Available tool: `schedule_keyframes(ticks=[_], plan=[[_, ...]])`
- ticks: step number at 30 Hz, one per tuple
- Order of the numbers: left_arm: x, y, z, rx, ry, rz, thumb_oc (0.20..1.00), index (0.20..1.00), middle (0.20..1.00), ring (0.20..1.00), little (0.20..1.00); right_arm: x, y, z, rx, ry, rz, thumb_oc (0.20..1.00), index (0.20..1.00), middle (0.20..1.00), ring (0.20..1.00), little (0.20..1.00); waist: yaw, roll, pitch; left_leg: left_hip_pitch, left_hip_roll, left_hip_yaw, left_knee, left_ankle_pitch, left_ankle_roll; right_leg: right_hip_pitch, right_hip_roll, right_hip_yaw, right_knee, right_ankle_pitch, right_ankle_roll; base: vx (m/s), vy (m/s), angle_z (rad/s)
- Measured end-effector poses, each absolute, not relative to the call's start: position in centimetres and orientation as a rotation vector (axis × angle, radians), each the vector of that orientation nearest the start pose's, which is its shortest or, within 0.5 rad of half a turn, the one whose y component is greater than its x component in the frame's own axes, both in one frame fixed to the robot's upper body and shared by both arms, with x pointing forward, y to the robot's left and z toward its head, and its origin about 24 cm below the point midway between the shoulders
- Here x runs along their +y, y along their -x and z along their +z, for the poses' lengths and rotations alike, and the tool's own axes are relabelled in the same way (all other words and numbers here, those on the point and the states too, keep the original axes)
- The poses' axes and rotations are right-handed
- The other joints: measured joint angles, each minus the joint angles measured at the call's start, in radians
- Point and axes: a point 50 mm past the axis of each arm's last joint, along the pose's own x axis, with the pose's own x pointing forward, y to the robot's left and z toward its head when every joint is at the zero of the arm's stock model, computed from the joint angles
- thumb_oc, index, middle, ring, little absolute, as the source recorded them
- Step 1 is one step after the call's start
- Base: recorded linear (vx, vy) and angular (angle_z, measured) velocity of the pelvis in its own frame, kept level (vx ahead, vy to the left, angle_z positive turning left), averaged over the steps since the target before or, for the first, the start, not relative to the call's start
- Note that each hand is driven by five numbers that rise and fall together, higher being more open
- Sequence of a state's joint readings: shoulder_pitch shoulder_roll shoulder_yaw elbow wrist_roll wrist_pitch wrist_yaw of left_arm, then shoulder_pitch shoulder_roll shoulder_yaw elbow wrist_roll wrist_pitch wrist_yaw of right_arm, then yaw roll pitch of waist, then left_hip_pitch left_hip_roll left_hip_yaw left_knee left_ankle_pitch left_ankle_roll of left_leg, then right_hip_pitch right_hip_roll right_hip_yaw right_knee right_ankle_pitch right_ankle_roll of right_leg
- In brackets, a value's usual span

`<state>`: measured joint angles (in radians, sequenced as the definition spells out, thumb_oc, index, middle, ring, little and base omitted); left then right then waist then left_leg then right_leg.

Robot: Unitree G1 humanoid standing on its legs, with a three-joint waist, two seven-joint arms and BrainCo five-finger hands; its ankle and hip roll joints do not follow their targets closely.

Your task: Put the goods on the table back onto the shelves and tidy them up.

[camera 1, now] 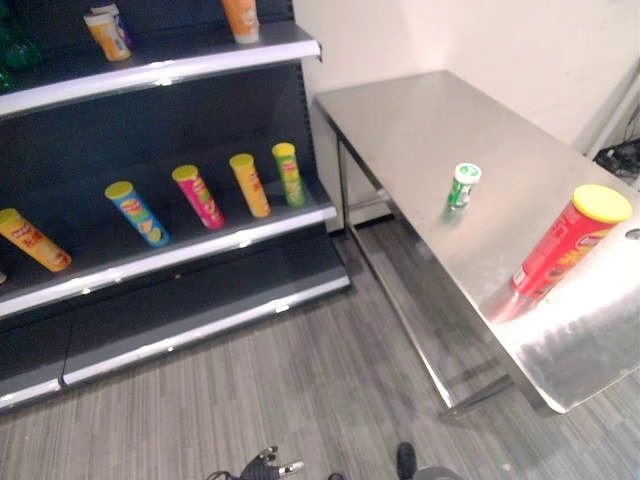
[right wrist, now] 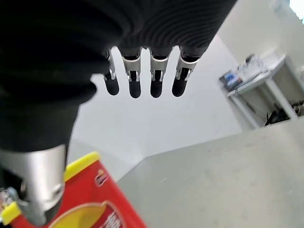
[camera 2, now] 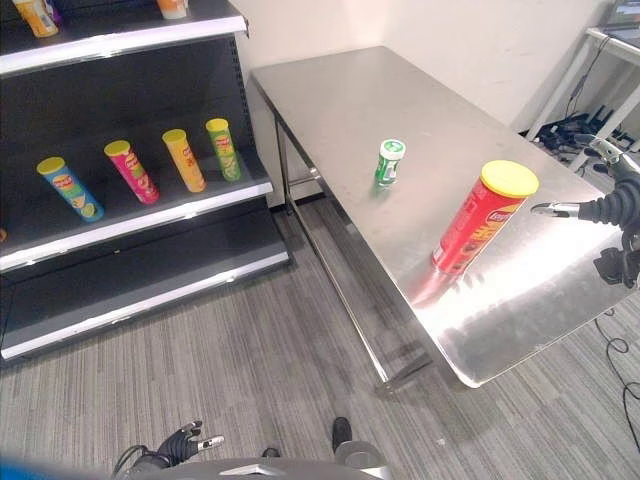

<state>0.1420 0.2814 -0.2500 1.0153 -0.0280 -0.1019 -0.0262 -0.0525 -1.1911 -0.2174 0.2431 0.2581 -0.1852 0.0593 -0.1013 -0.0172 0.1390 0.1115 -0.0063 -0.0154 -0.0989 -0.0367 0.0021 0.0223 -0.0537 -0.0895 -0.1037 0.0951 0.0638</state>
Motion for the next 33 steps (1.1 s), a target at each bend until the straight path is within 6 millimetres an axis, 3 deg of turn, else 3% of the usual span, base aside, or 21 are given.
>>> schedule_keyframes(ticks=[14,19,33], plan=[[22.2,-8.6,-15.2,1.06,-0.303,-0.124,1.0,1.0,1.0,1.0,1.0,-36.3,-25.0,22.2,-0.176,0.862,-0.085,1.0,1.0,1.0,1.0,1.0,0.007,0.006,0.003,0.0,-0.001,-0.019,0.0,0.004,0.003,0.008,-0.002,-0.022,0.0,-0.002,-0.001,0.0,-0.002,0.03],[22.1,-9.7,-15.0,1.033,-0.306,-0.129,1.0,1.0,1.0,1.0,1.0,-35.0,-26.2,21.2,-0.152,0.871,-0.016,1.0,1.0,1.0,1.0,1.0,0.022,0.005,0.003,0.0,0.0,-0.021,0.0,0.002,-0.002,0.01,-0.002,-0.024,0.0,-0.001,-0.001,0.0,0.0,0.0],[22.2,-9.6,-15.0,1.036,-0.306,-0.129,1.0,1.0,1.0,1.0,1.0,-35.4,-26.5,20.4,-0.102,0.89,-0.015,1.0,1.0,1.0,1.0,1.0,0.022,0.002,0.005,0.003,0.0,-0.026,0.0,0.002,-0.003,0.015,-0.003,-0.032,0.0,-0.004,0.002,0.0,0.0,0.0]])
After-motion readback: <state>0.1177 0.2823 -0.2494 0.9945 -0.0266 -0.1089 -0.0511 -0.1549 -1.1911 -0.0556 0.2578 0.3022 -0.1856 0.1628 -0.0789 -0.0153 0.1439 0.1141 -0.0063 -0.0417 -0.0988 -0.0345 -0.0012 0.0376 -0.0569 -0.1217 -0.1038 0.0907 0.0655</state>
